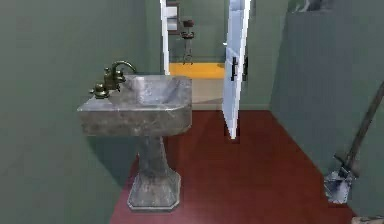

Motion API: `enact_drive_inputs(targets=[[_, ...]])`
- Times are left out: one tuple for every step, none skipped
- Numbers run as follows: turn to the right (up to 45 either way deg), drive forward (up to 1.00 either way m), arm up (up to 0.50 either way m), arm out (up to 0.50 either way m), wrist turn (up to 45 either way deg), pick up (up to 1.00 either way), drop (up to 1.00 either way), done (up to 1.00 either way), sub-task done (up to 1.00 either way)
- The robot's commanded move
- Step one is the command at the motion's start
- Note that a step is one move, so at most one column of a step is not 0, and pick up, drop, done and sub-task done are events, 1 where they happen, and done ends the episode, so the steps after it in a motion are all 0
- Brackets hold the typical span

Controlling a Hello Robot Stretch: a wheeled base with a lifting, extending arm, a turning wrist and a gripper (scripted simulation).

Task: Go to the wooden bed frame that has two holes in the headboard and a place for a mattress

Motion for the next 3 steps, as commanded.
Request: enact_drive_inputs(targets=[[45.0, 0.00, 0.00, 0.00, 0.0, 0.00, 0.00, 0.00, 0.00], [45.0, 0.00, 0.00, 0.00, 0.0, 0.00, 0.00, 0.00, 0.00], [30.0, 0.00, 0.00, 0.00, 0.0, 0.00, 0.00, 0.00, 0.00]])
